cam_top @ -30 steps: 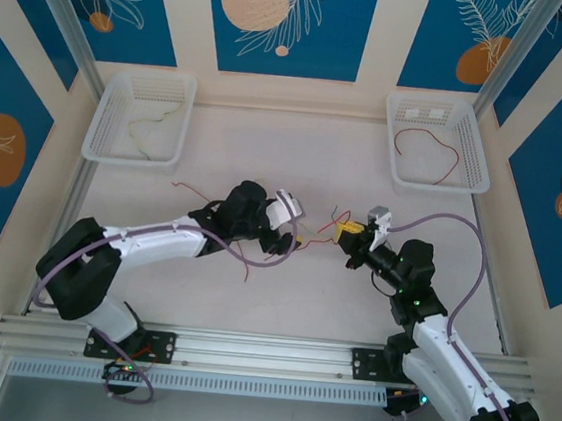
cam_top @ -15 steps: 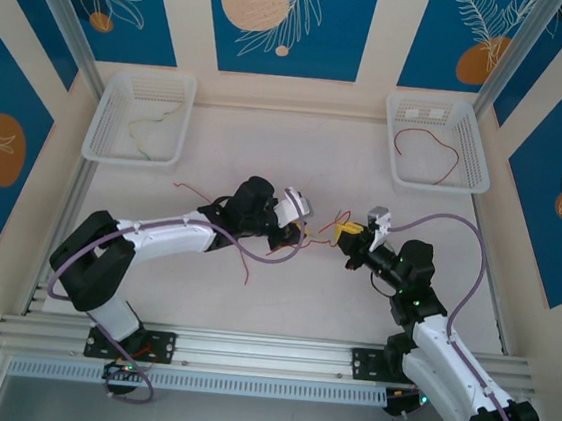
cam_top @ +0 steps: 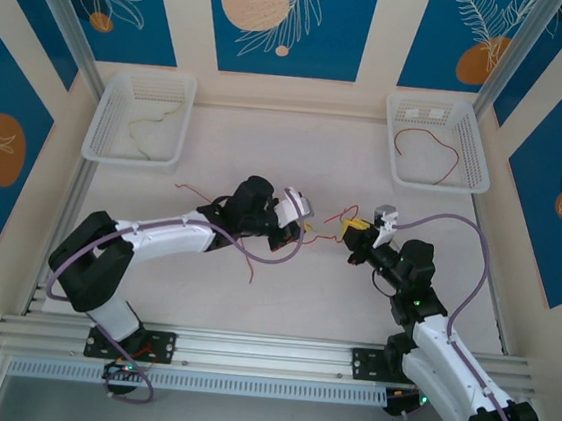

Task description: Untangle the cables

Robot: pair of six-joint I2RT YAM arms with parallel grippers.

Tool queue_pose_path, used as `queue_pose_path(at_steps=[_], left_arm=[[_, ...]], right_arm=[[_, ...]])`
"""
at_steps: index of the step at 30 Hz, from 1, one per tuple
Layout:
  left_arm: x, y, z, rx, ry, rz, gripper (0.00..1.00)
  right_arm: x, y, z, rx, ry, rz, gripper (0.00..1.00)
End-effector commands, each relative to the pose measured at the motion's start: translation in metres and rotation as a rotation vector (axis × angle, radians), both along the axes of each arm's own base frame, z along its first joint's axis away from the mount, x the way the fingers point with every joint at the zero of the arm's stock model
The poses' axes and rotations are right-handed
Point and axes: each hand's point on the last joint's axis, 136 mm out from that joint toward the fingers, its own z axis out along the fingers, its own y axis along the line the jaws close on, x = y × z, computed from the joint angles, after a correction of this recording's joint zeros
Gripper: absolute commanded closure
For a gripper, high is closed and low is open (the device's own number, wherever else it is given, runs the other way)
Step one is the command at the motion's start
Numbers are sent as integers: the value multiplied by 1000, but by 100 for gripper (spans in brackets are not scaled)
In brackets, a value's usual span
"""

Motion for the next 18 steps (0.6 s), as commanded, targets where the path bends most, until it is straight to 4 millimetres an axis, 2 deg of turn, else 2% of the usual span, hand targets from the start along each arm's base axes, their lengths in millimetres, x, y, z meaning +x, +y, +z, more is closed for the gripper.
queue_pose_path(at_steps=[1, 6, 9, 10, 12, 15, 18], left_arm=[[-8, 2, 17, -40, -29, -30, 100], [-10, 7, 14, -23, -42, -27, 100], [-7, 13, 15, -5, -75, 0, 98], [-7, 15, 17, -3, -102, 0, 92], [-5, 21, 19, 3, -157, 11, 59], [-6, 23, 18, 35, -232, -24, 42], [-3, 17, 9, 91, -264, -80, 40]], right_arm=[[11, -19, -5, -1, 33, -121, 100], [9, -16, -3, 9, 36, -87, 100], [-4, 2, 5, 11, 0, 50, 100], [-8, 8, 8, 12, -2, 92, 100], [-11, 12, 9, 0, 4, 130, 100], [-12, 14, 11, -10, -1, 145, 100], [-12, 14, 12, 1, -4, 150, 100]])
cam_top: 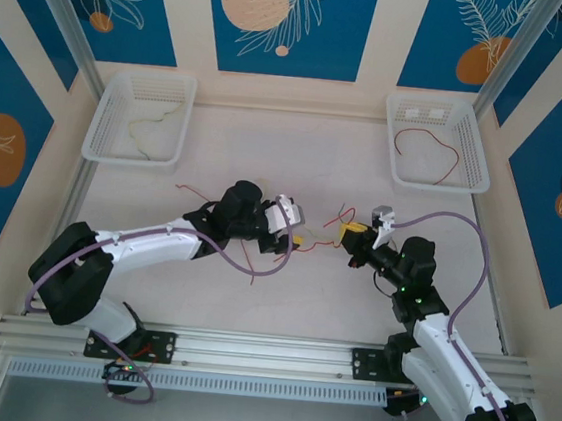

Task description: Untangle the cables

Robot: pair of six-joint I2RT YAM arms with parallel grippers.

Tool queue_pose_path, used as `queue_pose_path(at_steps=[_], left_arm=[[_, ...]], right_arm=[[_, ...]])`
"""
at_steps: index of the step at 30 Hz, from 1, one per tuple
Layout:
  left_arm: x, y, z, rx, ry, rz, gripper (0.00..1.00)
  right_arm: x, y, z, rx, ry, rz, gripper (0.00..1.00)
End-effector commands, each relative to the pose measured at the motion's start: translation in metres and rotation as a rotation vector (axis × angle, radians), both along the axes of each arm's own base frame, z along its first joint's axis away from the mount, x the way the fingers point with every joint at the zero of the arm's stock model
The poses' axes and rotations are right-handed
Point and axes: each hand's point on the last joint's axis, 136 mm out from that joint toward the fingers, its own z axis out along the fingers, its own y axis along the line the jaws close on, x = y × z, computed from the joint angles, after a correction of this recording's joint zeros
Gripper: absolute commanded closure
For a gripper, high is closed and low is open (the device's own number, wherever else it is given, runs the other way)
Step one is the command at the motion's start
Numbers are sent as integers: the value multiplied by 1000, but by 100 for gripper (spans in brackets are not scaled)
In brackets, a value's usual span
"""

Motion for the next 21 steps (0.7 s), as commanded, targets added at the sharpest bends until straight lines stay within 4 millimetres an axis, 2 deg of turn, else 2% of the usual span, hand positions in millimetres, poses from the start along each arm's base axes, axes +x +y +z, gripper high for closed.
queue_pose_path(at_steps=[1, 3, 8, 11, 13, 14, 16, 21], left_arm=[[6, -7, -3, 69, -94, -73, 38], [7, -14, -12, 105, -86, -113, 33], [15, -31, -22, 118, -91, -149, 33], [25, -37, -20, 103, -120, -123, 60], [29, -39, -18, 111, -123, -112, 86], [30, -39, -17, 113, -127, -108, 94], [31, -38, -14, 110, -140, -101, 99], [29, -35, 6, 62, -155, -84, 100]], right_arm=[[-3, 6, 17, 10, -46, 48, 100], [-3, 6, 18, 14, -46, 52, 100], [-4, 5, 20, 18, -48, 47, 100], [-2, 4, 21, 18, -42, 37, 100], [0, 2, 19, 12, -30, 23, 100], [1, 2, 19, 12, -31, 20, 100], [3, -1, 18, 12, -22, -4, 100], [19, -15, 2, -20, 31, -114, 100]])
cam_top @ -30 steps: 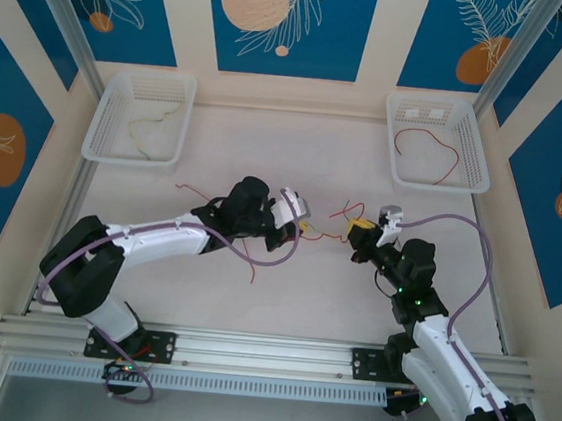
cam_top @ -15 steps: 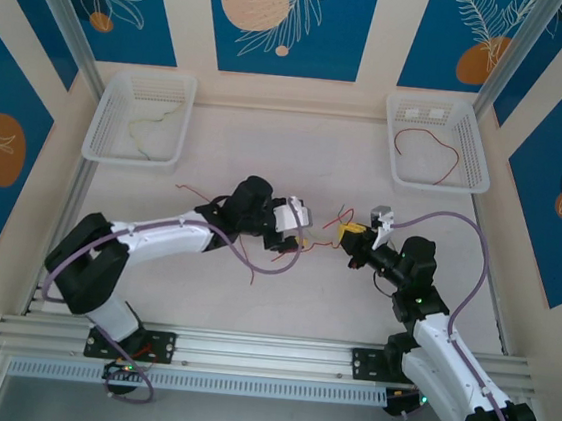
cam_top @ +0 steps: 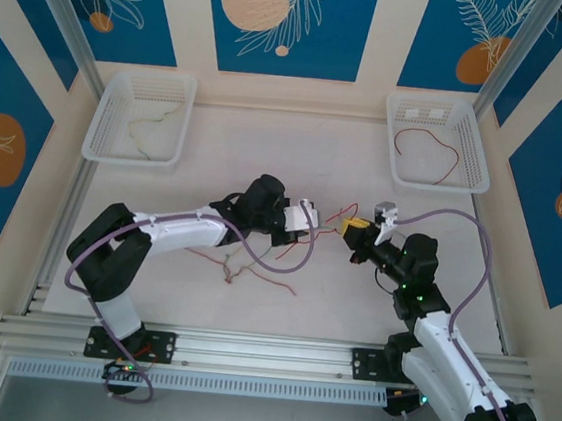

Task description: Untangle the cables

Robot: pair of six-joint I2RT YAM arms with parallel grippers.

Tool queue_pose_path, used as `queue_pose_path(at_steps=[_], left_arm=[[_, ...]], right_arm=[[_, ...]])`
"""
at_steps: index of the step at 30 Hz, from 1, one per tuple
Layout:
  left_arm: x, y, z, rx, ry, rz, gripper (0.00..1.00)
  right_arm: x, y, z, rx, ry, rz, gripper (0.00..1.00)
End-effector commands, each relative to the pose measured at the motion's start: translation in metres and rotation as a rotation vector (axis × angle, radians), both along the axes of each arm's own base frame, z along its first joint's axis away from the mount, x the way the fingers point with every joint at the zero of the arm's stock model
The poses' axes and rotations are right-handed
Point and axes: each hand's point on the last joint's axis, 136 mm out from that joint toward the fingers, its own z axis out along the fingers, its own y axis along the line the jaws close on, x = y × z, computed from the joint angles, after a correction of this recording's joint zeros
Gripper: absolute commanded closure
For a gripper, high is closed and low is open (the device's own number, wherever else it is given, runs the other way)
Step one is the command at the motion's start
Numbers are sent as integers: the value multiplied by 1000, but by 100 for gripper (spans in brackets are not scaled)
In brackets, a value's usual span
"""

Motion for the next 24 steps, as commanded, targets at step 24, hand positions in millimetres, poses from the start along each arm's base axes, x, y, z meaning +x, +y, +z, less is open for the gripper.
queue_pose_path(at_steps=[24], left_arm=[[13, 27, 49, -126, -113, 195, 100]], right_arm=[[32, -75, -26, 17, 253, -446, 100]])
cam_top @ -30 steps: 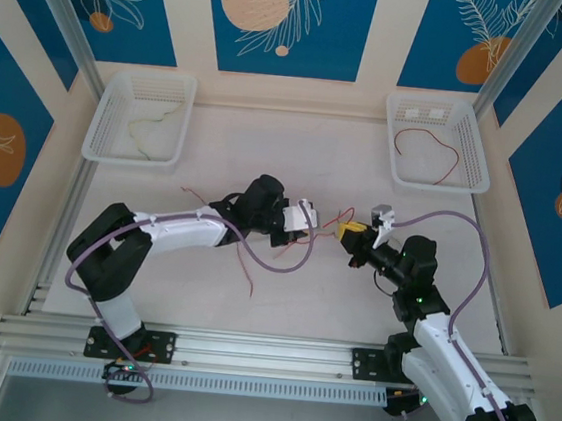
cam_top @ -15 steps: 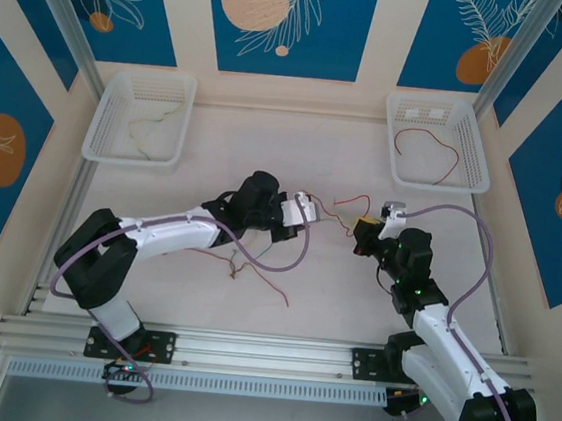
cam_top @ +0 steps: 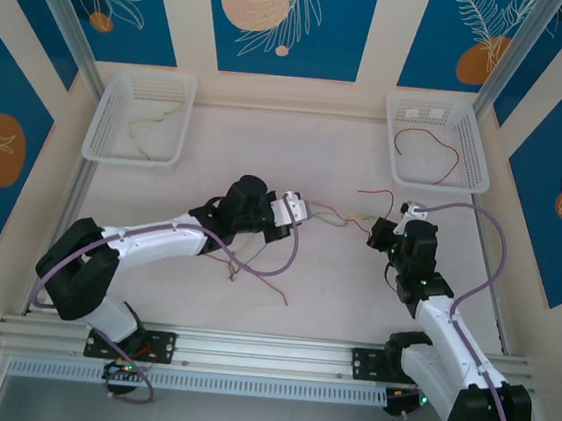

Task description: Untangle the cables

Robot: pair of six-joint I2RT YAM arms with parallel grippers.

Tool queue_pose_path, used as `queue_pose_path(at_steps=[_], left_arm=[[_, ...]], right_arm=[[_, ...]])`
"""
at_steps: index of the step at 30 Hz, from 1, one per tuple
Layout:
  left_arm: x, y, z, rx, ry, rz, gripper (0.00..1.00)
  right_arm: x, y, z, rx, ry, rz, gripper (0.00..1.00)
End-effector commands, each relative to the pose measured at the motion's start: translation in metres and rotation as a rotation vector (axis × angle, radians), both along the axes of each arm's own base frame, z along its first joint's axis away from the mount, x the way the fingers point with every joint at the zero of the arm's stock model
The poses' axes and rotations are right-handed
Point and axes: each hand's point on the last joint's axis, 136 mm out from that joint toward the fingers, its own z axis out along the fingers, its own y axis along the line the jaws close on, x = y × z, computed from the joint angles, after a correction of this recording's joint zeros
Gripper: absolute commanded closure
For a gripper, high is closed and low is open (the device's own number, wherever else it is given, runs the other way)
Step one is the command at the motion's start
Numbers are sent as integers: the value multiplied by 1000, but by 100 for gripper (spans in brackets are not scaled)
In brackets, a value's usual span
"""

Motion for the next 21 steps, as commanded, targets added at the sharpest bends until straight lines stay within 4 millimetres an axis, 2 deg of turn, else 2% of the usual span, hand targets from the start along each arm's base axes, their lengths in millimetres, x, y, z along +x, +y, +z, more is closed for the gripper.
queue_pose_path(at_steps=[1, 4, 7, 14, 16, 19, 21], left_arm=[[14, 3, -2, 6, -33, 69, 100], [26, 2, -12, 30, -49, 102, 100], [40, 0, -12, 14, -56, 134, 100], [66, -6, -3, -21, -61, 169, 100], [69, -9, -2, -27, -59, 167, 100], [76, -8, 1, -50, -62, 201, 98], [80, -6, 5, -74, -55, 209, 99]], right_arm=[[-12, 17, 25, 61, -72, 100, 100], [-28, 27, 40, 77, -99, 165, 100], [-44, 33, 45, 91, -77, 209, 100], [-70, 33, 22, 83, 110, 204, 100], [-74, 33, 27, 76, 84, 200, 100], [-79, 34, 46, 65, 8, 217, 100], [-78, 26, 49, 50, 21, 170, 100]])
